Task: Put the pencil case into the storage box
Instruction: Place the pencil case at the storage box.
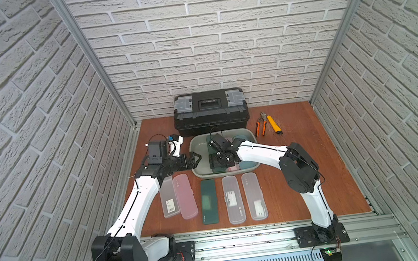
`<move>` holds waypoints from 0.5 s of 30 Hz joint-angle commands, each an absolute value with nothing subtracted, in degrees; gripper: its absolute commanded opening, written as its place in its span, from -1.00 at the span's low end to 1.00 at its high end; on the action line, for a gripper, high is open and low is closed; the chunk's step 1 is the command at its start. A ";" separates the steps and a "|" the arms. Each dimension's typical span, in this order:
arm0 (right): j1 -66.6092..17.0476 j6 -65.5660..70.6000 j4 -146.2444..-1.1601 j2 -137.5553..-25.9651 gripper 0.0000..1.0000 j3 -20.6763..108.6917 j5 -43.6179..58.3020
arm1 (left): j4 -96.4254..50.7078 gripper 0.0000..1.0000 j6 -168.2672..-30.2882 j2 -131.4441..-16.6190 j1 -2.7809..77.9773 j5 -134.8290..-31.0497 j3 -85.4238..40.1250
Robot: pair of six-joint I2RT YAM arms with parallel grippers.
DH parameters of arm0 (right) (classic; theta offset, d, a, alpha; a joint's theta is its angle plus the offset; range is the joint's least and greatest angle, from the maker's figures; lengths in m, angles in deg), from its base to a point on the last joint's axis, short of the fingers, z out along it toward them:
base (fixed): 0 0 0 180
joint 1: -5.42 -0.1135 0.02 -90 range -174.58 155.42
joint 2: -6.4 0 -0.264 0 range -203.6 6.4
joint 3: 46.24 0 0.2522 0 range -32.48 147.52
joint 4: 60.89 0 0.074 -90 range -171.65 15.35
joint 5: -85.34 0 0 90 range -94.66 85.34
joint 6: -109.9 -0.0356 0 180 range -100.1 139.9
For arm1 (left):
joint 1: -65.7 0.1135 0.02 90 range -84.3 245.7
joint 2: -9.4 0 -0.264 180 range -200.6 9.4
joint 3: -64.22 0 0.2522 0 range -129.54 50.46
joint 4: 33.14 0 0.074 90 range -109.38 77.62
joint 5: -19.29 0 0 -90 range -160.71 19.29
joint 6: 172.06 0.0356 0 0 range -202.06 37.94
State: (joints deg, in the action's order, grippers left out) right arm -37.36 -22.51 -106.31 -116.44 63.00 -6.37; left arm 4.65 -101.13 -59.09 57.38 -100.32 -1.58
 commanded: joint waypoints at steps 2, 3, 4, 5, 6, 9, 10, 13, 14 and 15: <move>-38.35 -22.91 -106.19 -116.22 0.75 64.92 -8.43 | 4.73 0.97 -99.99 -58.14 57.69 -99.28 -2.98; -38.35 -22.87 -107.00 -115.99 0.80 65.03 -8.93 | 4.75 0.97 -99.93 -58.18 57.77 -99.24 -2.98; -38.37 -22.86 -107.36 -115.79 0.84 64.97 -9.28 | 4.79 0.97 -99.91 -58.19 57.80 -99.11 -3.07; -38.35 -22.81 -107.52 -115.42 0.86 64.86 -9.67 | 4.86 0.97 -99.97 -58.27 57.79 -99.17 -3.11; -38.35 -22.55 -107.52 -114.92 0.88 64.72 -10.16 | 4.93 0.97 -99.95 -58.23 57.79 -99.12 -3.16; -38.35 -20.19 -107.64 -113.48 0.89 65.43 -11.89 | 5.21 0.97 -99.80 -58.03 57.87 -98.57 -3.25; -38.35 -18.70 -108.10 -113.22 0.89 66.27 -13.09 | 5.32 0.97 -99.81 -57.78 57.94 -98.34 -3.30; -38.30 -14.30 -111.25 -114.21 0.89 70.91 -16.70 | 5.05 0.97 -100.09 -56.75 59.36 -98.48 -3.01; -38.32 -13.02 -112.54 -114.95 0.90 72.72 -17.47 | 4.73 0.97 -100.50 -56.42 59.97 -98.61 -2.83; -38.27 -11.60 -114.35 -116.24 0.90 75.11 -18.15 | 4.32 0.97 -100.96 -56.11 60.97 -99.04 -2.56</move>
